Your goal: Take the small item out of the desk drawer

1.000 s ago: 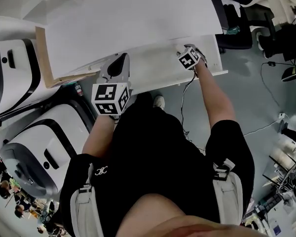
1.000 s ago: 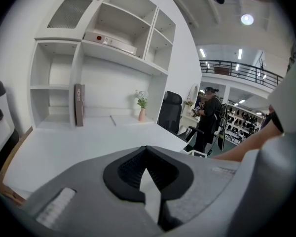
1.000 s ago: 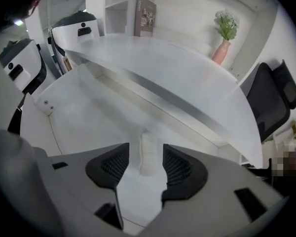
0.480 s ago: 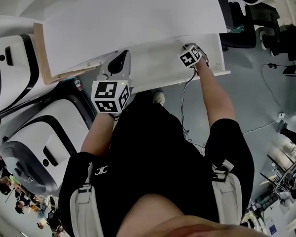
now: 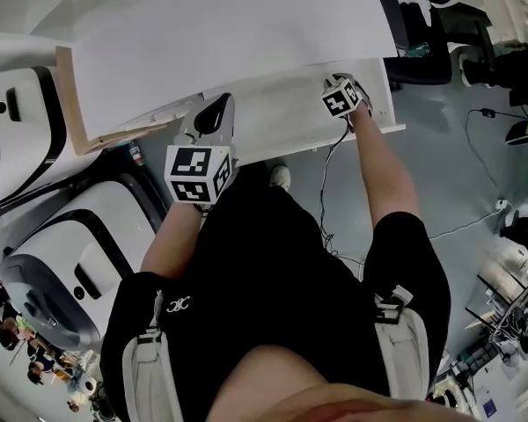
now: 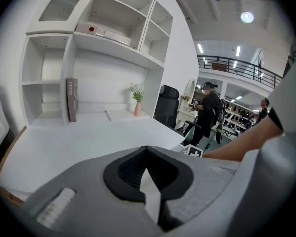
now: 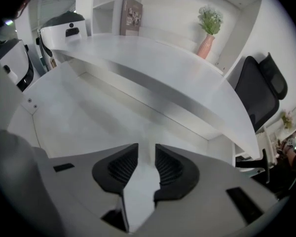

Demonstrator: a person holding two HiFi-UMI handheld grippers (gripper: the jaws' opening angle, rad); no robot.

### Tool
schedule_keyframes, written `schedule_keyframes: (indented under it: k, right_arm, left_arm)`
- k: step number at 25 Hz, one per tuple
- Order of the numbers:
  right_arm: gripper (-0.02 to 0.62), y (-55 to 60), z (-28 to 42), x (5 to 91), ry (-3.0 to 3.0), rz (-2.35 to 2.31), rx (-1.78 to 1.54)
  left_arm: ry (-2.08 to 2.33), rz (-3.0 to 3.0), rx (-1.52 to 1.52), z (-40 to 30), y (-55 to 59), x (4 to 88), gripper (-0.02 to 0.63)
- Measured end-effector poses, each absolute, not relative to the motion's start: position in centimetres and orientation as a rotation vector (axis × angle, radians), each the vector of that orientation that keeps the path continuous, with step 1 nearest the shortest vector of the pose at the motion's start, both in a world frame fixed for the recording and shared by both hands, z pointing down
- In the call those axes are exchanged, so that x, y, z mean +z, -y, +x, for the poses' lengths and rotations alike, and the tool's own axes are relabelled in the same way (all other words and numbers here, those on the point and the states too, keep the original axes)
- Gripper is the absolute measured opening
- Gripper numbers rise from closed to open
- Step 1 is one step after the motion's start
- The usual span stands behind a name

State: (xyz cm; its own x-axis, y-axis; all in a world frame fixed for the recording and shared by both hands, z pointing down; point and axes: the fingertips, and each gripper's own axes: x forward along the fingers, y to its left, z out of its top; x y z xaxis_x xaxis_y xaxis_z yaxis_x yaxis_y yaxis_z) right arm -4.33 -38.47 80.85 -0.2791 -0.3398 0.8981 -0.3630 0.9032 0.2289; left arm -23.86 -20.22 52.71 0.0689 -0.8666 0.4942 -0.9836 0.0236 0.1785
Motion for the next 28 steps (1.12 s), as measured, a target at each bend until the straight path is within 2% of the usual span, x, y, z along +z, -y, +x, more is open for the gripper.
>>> schedule_keyframes:
  k: [1, 4, 16, 22, 28]
  right_arm:
    - [0.111, 39.0, -4.2, 81.3, 1.865, 0.511, 0.001]
    - [0.141, 40.4, -4.0, 82.4, 1.816, 0.513, -0.083]
    - [0.124, 41.5, -4.6, 83.7, 1.791, 0.494, -0.063]
    - [0.12, 38.0, -4.0, 79.7, 1.865, 0.493, -0.037]
    - [0.117, 34.9, -1.8, 72.1, 2.021, 0.627, 0.008]
  left_arm:
    - [1.831, 1.871, 0.334, -23.9, 20.1, 53.0, 0.014]
    - [1.833, 1.841, 0.36, -24.8, 19.7, 53.9, 0.015]
    - [1.823, 1.839, 0.375, -26.1, 21.1, 55.2, 0.015]
    - [1.793, 1.922, 0.328, -24.2, 22.2, 53.3, 0.014]
    - [1.736, 2.057, 0.268, -19.9, 23.7, 50.5, 0.014]
